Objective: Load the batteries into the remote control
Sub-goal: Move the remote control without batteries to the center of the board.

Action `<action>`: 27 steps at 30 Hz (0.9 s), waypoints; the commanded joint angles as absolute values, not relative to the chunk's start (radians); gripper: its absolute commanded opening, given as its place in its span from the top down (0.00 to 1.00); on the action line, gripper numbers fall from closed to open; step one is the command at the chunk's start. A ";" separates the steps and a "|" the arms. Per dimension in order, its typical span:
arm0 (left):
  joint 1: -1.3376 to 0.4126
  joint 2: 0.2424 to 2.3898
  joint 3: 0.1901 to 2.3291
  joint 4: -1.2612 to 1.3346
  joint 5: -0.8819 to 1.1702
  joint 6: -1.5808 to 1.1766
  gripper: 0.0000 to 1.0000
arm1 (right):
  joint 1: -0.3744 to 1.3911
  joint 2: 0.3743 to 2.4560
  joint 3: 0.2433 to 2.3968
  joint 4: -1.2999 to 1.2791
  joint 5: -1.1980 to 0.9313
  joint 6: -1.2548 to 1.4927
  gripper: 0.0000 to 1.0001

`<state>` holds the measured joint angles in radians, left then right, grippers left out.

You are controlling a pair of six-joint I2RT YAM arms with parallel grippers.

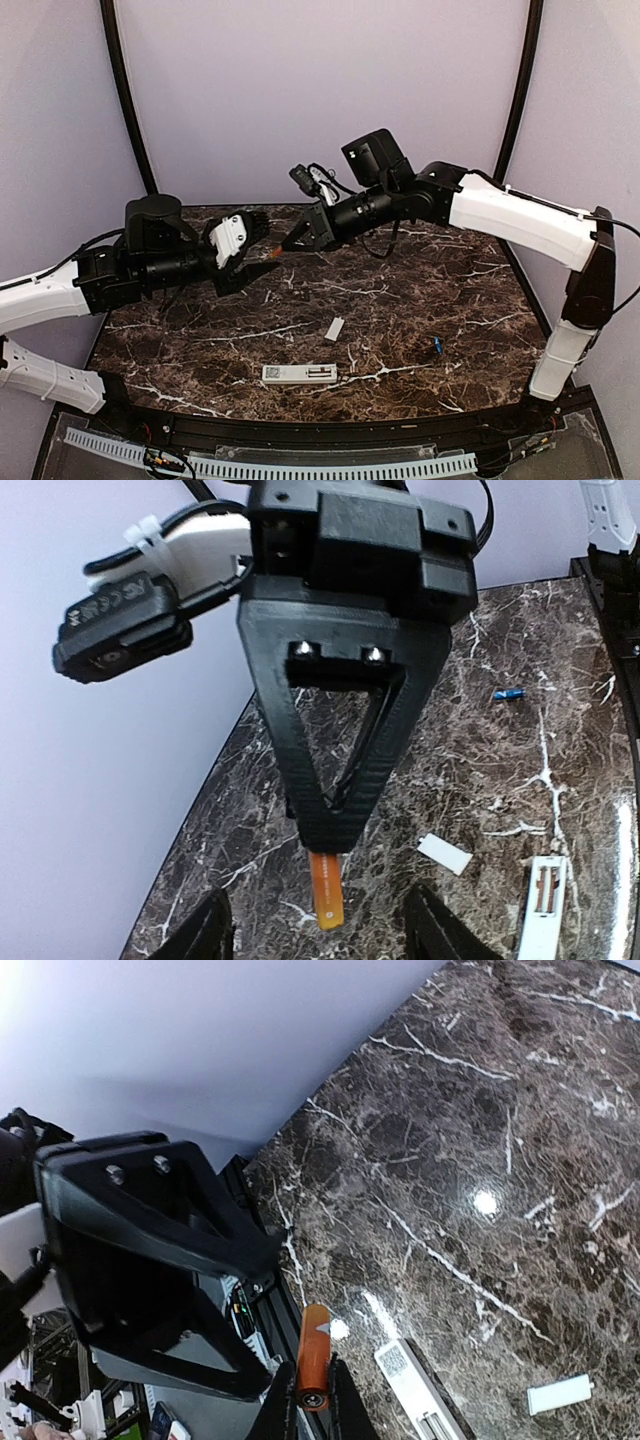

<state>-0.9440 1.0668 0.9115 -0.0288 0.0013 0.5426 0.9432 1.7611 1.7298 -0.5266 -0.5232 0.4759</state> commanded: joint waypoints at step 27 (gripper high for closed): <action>-0.991 1.085 0.689 -0.297 0.154 0.313 0.21 | 0.995 1.389 0.770 0.036 -0.299 0.768 1.00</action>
